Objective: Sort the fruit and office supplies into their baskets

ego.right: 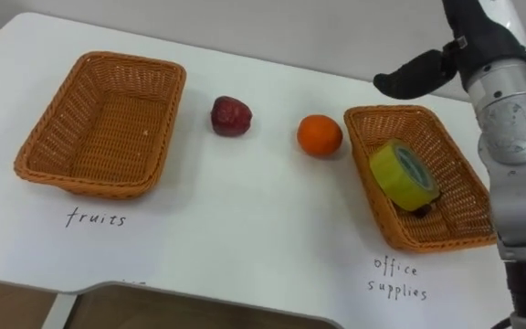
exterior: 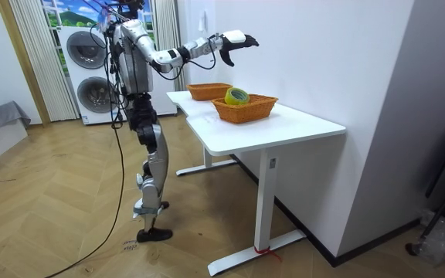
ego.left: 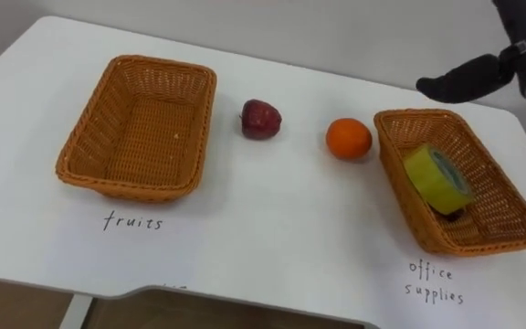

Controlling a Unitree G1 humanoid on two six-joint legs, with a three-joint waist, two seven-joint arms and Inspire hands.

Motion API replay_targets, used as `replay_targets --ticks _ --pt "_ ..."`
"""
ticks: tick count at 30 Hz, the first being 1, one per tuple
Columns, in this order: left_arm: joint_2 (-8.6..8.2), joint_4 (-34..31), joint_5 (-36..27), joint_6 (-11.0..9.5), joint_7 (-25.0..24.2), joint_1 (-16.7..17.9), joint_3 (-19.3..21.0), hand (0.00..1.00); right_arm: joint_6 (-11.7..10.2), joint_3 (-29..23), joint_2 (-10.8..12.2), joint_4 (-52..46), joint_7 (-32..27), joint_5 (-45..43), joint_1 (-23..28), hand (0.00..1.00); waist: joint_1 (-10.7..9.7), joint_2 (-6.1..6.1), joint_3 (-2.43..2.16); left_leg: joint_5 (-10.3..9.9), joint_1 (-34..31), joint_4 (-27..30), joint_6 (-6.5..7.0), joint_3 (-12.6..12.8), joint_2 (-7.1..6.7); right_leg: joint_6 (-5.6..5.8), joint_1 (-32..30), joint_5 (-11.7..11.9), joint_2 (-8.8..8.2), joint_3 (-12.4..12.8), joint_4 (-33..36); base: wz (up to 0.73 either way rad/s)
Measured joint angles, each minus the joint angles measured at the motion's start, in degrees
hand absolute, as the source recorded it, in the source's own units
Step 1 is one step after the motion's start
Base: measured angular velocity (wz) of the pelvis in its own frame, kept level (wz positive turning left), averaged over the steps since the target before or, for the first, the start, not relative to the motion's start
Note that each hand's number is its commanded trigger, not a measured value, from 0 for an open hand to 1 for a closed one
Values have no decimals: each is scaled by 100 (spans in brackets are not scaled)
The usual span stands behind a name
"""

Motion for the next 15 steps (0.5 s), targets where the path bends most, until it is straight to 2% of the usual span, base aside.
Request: replay_targets --ticks 5,7,9,15 --pt "2 -21 -2 21 0 -2 -43 0 19 291 0 11 101 -134 -375 0 35 2 2 0 -2 2 -1 -26 -1 0 3 0 2 -15 -2 2" --pt "7 -46 -1 37 5 -1 -51 0 22 383 0 6 129 -157 -392 0 141 0 1 0 2 5 -1 -29 0 0 1 0 2 -39 -3 2" --pt "16 -103 3 85 4 -1 -56 0 77 549 -1 13 238 -185 -392 0 157 -14 -5 0 -18 5 -1 -96 -2 0 7 0 -3 -137 -3 12" --pt "32 -136 0 193 -2 -2 -100 0 158 773 -1 128 459 -219 -392 0 298 -38 25 1 -39 20 -1 -153 -5 0 14 0 -4 -214 -6 6"
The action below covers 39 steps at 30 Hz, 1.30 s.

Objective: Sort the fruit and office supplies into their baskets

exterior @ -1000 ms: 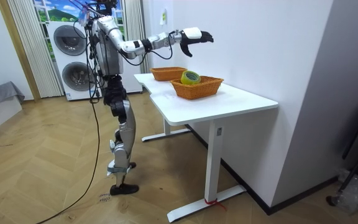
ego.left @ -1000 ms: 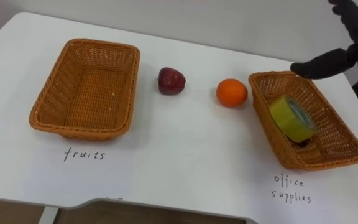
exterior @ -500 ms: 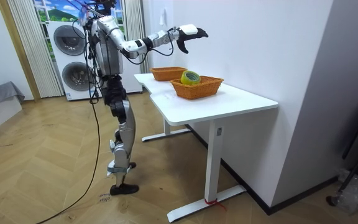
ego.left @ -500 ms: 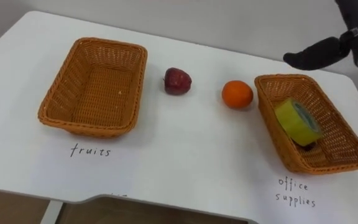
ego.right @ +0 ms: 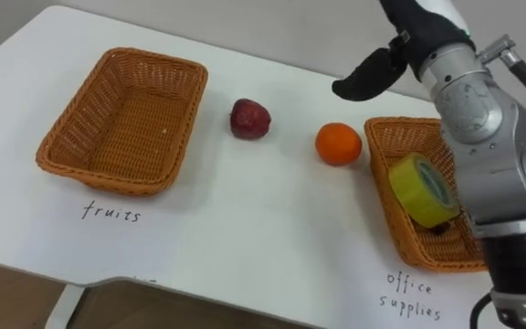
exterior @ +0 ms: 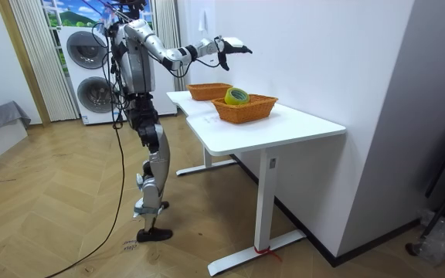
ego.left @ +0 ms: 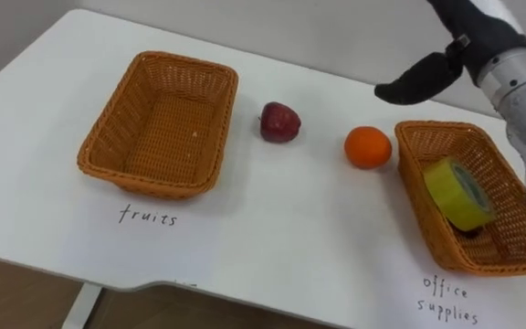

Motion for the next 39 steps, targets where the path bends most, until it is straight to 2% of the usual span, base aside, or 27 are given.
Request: replay_targets --ticks 2,8,11,12,14,17,21,29,35,39 --pt "1 0 0 45 -9 -22 -7 0 35 54 0 82 42 16 0 0 4 -3 0 0 -13 15 0 -56 -9 0 1 0 -9 -91 0 13" --pt "14 0 2 86 -116 -59 -8 0 93 171 0 452 207 -60 -36 0 183 3 6 0 -56 41 0 -116 -17 0 -2 0 -10 -128 -3 4" --pt "23 6 3 188 -137 -116 -29 0 111 512 10 1138 385 -35 -407 0 188 11 21 0 -64 69 0 -137 -20 0 19 0 -14 -169 -2 3" --pt "42 21 3 202 -136 -139 -80 0 176 596 32 1368 446 -28 -502 0 199 15 29 1 -66 78 -1 -163 -23 0 37 0 -14 -194 -4 9" --pt "65 53 -2 219 -136 -154 -121 0 221 686 65 1629 536 -18 -554 0 200 12 29 0 -58 82 -1 -188 -23 0 69 0 -14 -229 -3 8" --pt "74 139 0 310 -144 -190 -121 0 338 689 83 1766 752 5 -554 0 283 7 30 -1 -72 86 -2 -192 -23 0 67 0 -13 -236 -5 0" --pt "83 147 2 441 -165 -142 -140 0 355 688 83 1769 932 65 -554 0 303 -14 16 -1 -91 104 -2 -203 -25 0 63 0 -13 -240 -3 1" --pt "91 146 -2 472 -205 -172 -225 0 426 688 121 1949 1061 68 -554 0 333 -77 -8 0 -62 109 -2 -214 -27 0 94 0 -19 -255 -3 0" --pt "95 149 -7 539 -232 -201 -233 0 542 688 215 2403 1073 73 -554 0 334 -124 16 0 -57 110 -2 -210 -28 0 113 0 -19 -254 -2 0" --pt "106 150 1 552 -263 -232 -232 0 546 688 239 2590 1136 66 -554 0 347 -162 36 0 -108 103 -3 -181 -26 0 62 0 -22 -251 -2 -2"
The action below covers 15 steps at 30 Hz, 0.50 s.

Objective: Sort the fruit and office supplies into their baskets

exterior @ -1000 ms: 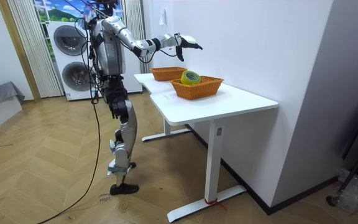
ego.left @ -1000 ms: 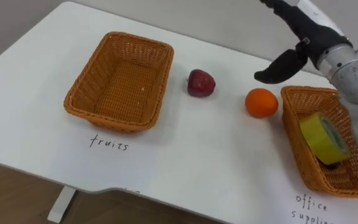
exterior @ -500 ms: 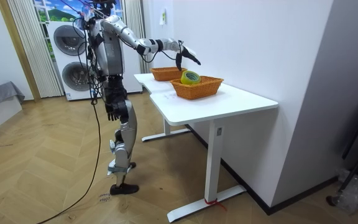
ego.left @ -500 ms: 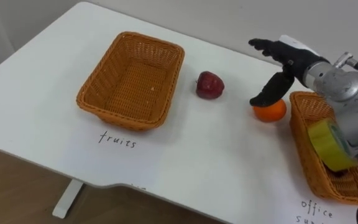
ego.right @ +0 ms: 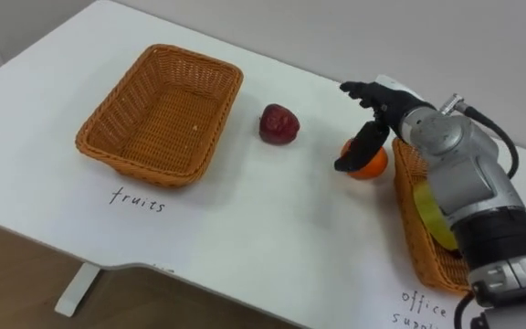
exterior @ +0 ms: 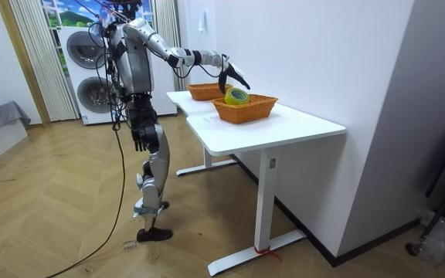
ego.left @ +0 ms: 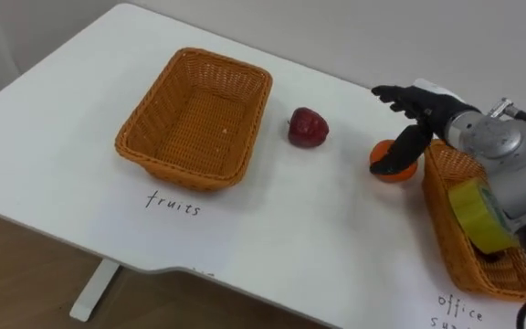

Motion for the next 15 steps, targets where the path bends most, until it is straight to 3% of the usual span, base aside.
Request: replay_targets --ticks 11,15 --pt "42 218 -2 25 -13 -60 -1 0 42 1 25 576 -10 -19 -1 0 61 -46 4 6 -37 60 -3 -22 -6 0 -41 0 -2 -3 -6 0" --pt "43 276 3 21 -10 -104 -1 0 30 1 54 789 -81 -43 -8 0 130 -18 27 5 -69 93 -3 -46 -10 0 -28 0 -2 -5 -8 1"
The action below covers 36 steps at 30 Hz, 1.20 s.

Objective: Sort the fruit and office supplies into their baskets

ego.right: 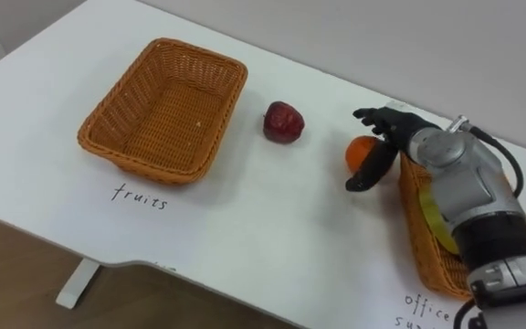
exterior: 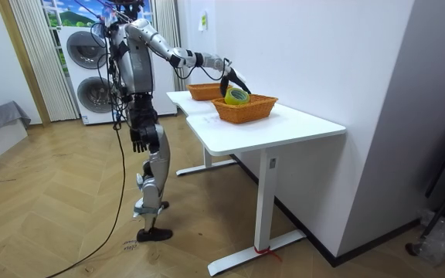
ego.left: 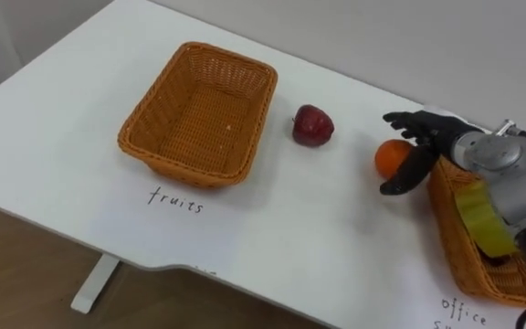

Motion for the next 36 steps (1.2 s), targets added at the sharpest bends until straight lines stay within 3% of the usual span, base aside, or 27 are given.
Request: replay_targets --ticks 10,14,20,36 --pt "21 -71 1 2 30 -25 -7 0 -23 1 41 45 -400 -220 -8 0 12 5 3 26 -193 21 -14 -47 -15 -1 -140 1 -1 -45 10 2" --pt "117 -89 6 -24 25 -91 -124 0 -57 2 45 112 -643 -231 -9 0 31 9 2 26 -292 63 -14 -74 -15 -1 -211 1 -1 -86 12 5" --pt "143 -122 63 -34 14 -170 -146 0 -187 51 47 345 -955 -228 -50 0 110 21 10 27 -476 137 -12 -86 -23 -8 -356 5 -8 -115 10 2" --pt "137 -206 226 -100 13 -200 -219 0 -269 184 46 782 -1190 -230 -291 0 177 96 46 27 -591 173 -11 -93 -30 -8 -464 5 -20 -155 11 0"
